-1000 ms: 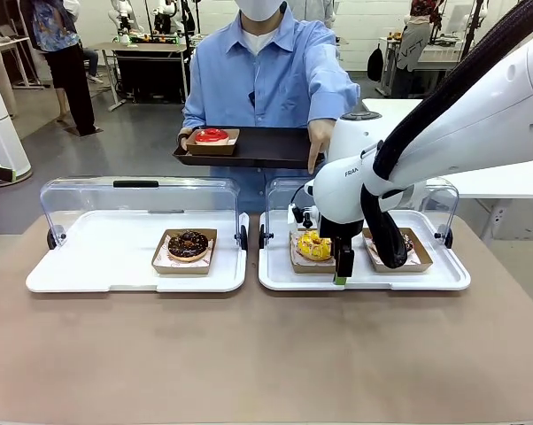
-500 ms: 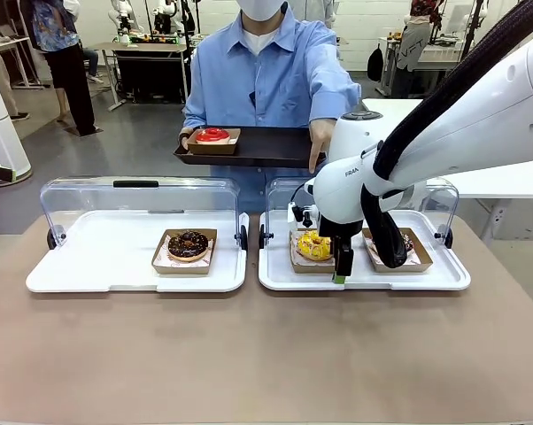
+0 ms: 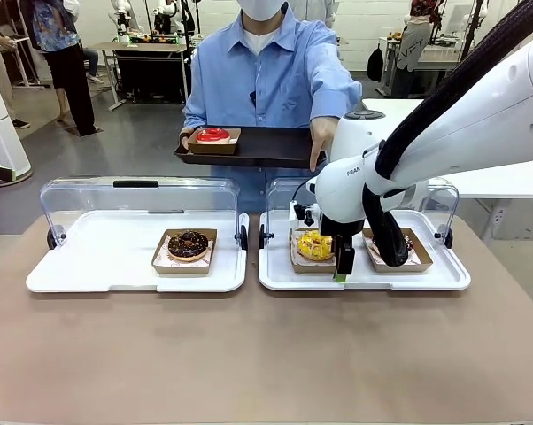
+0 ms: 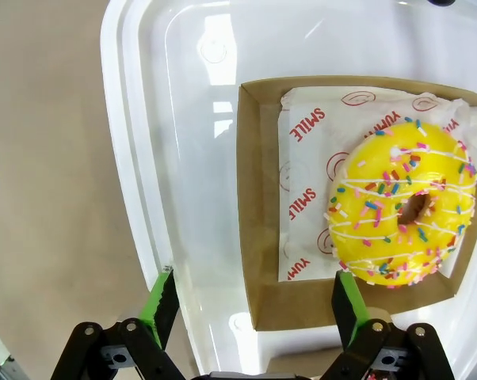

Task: Provide the desired donut to the person.
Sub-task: Pick up and lift the Paper togo box containing the Donut pointed at by the person.

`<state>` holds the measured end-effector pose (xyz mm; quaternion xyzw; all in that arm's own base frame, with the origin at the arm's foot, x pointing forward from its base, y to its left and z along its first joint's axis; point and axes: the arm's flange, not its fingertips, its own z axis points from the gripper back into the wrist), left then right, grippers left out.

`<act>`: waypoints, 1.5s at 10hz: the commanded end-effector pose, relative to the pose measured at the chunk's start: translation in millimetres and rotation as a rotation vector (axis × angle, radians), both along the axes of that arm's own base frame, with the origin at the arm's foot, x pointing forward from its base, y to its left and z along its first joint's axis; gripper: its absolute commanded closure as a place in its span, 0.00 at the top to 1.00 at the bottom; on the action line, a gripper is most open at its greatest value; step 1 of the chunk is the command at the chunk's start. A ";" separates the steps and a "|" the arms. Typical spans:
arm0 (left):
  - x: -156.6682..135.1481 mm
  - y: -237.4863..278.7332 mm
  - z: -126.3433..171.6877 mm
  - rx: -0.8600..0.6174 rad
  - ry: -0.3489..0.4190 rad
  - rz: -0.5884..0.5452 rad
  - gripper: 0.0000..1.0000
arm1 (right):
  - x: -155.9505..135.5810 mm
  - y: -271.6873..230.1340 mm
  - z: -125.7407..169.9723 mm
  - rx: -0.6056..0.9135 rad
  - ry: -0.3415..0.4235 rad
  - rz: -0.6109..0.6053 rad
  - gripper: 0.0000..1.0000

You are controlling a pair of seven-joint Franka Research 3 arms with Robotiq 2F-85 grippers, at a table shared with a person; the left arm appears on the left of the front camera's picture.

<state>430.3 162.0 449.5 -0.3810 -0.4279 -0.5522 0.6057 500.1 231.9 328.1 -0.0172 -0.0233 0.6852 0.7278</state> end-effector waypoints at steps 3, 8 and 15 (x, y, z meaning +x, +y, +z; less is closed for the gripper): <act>-2.7 -1.1 0.3 0.003 -0.003 0.012 1.00 | 2.2 -3.5 -5.5 0.027 0.005 0.006 1.00; -2.7 -1.1 0.3 0.003 -0.003 0.012 1.00 | 2.5 -4.7 -5.8 0.020 0.009 0.008 0.00; -2.7 -1.1 0.3 0.003 -0.003 0.012 1.00 | 1.7 -4.6 -7.1 0.018 0.014 0.020 0.00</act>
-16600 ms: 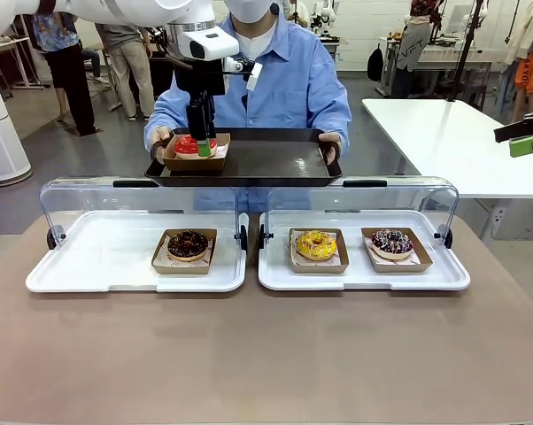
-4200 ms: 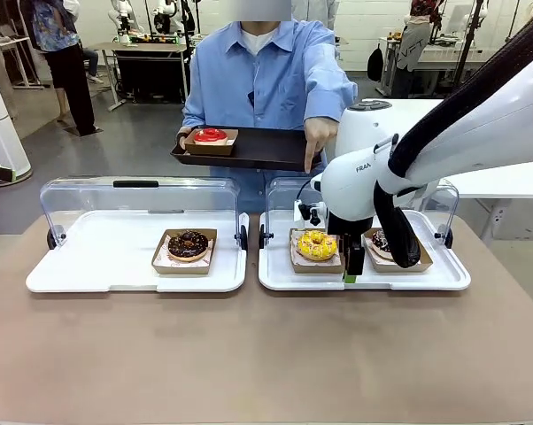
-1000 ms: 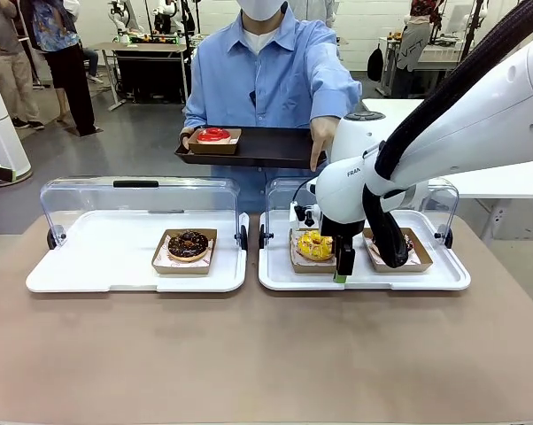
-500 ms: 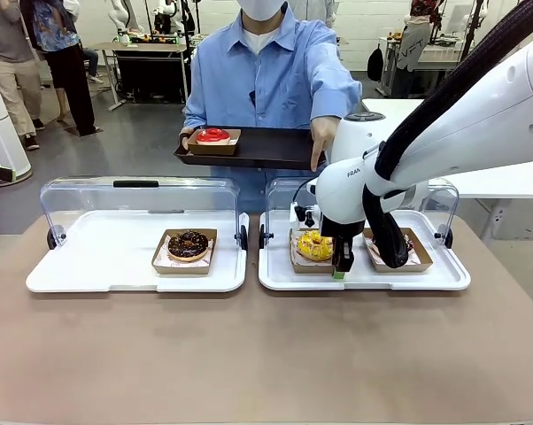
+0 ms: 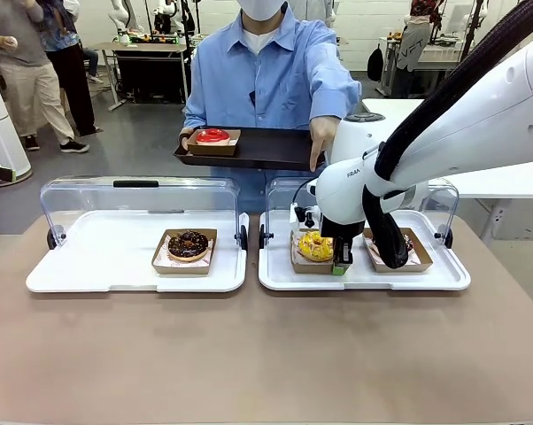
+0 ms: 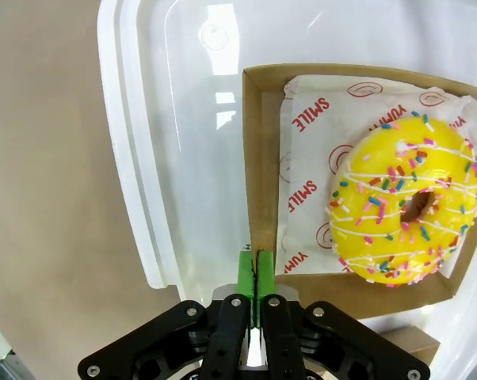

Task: Provide the desired donut to the person.
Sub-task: Pick up and lift the Paper togo box containing the Donut pointed at by the person.

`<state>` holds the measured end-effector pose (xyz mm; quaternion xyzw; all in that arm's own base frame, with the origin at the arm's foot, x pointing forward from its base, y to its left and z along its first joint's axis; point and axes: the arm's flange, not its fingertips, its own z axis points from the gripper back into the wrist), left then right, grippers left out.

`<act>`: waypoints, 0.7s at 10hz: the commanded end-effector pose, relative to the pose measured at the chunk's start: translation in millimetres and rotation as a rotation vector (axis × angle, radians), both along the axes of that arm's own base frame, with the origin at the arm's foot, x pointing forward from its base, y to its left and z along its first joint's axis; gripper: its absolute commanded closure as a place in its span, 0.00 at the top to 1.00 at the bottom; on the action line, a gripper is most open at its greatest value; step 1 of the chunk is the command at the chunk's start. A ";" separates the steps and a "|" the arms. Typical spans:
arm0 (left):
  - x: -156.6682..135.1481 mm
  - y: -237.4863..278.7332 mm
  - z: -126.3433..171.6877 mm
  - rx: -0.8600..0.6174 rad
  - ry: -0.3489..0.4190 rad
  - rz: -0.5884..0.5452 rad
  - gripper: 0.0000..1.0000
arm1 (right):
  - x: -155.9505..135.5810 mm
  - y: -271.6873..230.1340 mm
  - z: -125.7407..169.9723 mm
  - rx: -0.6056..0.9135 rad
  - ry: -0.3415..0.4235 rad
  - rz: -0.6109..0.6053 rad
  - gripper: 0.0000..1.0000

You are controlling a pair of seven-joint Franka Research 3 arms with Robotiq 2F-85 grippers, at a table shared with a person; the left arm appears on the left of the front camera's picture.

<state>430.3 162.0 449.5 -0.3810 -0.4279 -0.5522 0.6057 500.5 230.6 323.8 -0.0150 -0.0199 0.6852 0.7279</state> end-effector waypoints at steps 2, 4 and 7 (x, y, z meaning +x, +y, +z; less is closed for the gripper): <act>-2.7 -1.1 0.3 0.003 -0.003 0.012 1.00 | 0.8 -3.1 -2.1 0.017 0.003 0.032 0.00; -2.7 -1.1 0.3 0.003 -0.003 0.012 1.00 | -5.8 -1.9 4.0 0.012 -0.005 0.055 0.00; -2.7 -1.1 0.3 0.003 -0.003 0.012 1.00 | -45.0 11.6 47.8 0.002 0.029 0.052 0.00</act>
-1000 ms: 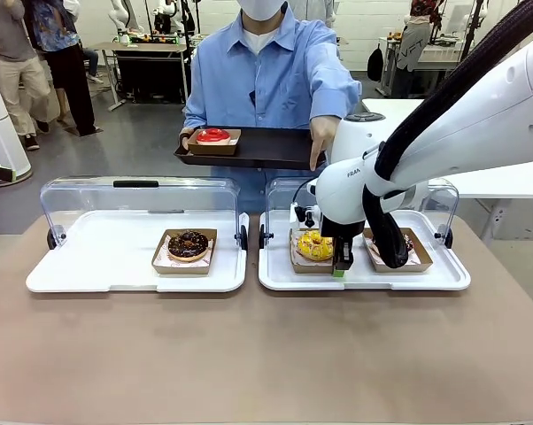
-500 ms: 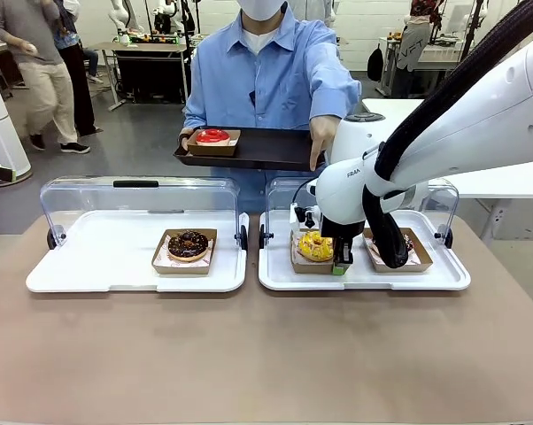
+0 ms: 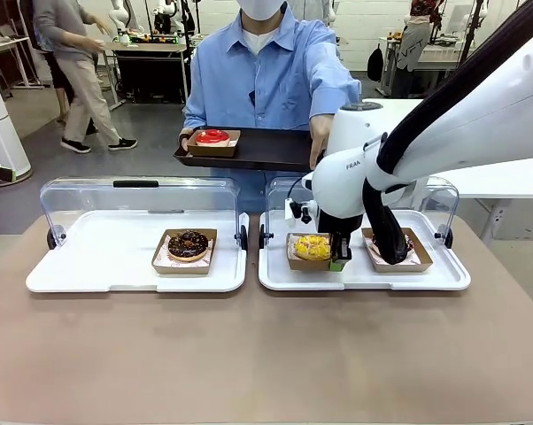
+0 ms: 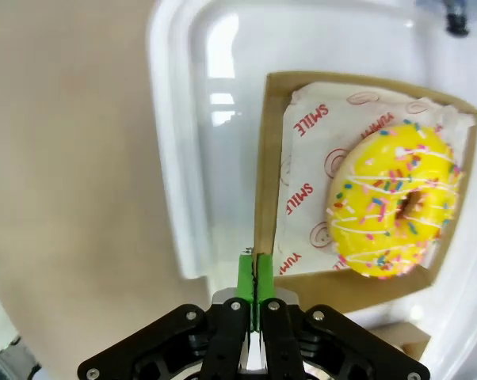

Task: Provide the desired donut to the person.
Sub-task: Pick up and lift the Paper togo box containing the Donut pointed at by the person.

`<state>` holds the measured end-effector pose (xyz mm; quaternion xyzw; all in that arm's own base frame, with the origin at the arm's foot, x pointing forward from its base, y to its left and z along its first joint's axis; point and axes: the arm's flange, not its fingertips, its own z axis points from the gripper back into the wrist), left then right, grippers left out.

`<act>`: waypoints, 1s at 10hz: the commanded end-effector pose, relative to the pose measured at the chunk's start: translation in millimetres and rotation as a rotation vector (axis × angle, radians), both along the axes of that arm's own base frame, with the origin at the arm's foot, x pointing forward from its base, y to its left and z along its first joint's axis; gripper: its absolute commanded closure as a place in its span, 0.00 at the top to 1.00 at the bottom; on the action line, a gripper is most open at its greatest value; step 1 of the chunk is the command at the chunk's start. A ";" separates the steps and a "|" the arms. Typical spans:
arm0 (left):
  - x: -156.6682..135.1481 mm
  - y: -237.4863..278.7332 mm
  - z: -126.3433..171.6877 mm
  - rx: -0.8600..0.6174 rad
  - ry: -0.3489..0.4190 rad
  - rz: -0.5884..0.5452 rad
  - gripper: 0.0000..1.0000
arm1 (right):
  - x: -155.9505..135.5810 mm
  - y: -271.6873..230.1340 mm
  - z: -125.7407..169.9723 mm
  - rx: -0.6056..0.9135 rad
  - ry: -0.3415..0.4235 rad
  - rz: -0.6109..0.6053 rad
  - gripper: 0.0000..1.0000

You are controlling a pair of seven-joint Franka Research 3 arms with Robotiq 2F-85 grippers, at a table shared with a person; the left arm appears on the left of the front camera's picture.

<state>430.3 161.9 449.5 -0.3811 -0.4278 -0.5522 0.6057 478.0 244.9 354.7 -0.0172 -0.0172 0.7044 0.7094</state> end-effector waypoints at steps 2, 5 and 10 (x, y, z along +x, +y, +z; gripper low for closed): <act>-2.7 -1.0 0.4 0.003 -0.003 0.012 1.00 | -53.8 4.1 59.4 -0.008 0.079 -0.042 0.00; -2.7 -1.0 0.4 0.003 -0.003 0.012 1.00 | -97.4 2.8 126.1 -0.041 0.087 -0.063 0.00; -2.7 -1.0 0.4 0.003 -0.003 0.012 1.00 | -141.8 -2.6 243.4 -0.006 0.060 -0.074 0.00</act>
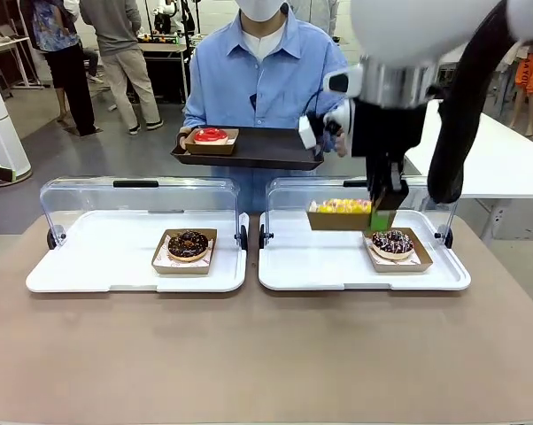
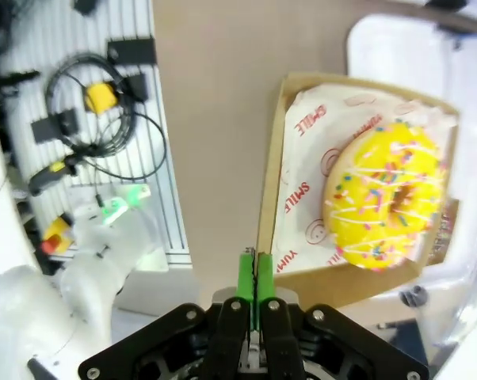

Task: Provide the desired donut to the person.
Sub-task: Pick up and lift the Paper togo box containing the Donut pointed at by the person.

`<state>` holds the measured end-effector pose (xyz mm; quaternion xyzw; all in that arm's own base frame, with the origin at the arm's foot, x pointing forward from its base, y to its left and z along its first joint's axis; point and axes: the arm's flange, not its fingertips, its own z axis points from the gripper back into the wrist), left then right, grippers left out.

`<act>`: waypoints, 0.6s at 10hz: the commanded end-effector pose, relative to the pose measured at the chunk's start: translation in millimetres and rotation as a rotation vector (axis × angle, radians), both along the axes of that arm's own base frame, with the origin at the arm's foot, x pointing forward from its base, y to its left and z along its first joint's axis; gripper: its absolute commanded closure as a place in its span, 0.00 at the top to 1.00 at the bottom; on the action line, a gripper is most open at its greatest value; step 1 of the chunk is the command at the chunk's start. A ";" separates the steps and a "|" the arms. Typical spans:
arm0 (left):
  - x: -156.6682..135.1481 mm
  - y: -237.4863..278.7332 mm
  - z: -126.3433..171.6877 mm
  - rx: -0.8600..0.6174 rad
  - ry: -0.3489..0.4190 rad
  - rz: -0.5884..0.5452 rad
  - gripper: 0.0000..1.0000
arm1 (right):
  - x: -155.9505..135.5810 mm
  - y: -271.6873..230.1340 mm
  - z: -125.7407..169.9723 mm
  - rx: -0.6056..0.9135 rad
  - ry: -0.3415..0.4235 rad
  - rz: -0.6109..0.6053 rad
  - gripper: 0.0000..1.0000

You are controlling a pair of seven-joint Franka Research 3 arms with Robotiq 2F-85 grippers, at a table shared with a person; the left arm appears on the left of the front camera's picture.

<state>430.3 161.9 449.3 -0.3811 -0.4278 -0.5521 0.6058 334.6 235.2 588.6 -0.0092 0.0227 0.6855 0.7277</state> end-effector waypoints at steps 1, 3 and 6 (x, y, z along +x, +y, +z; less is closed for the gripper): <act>-2.7 -1.1 0.5 0.003 -0.003 0.012 1.00 | 2.9 8.3 25.9 0.042 -0.030 0.001 0.00; -2.7 -1.1 0.5 0.003 -0.003 0.012 1.00 | 15.1 11.5 36.8 0.068 -0.021 0.002 0.00; -2.7 -1.1 0.5 0.003 -0.003 0.012 1.00 | 5.3 5.8 40.6 0.044 -0.056 0.010 0.00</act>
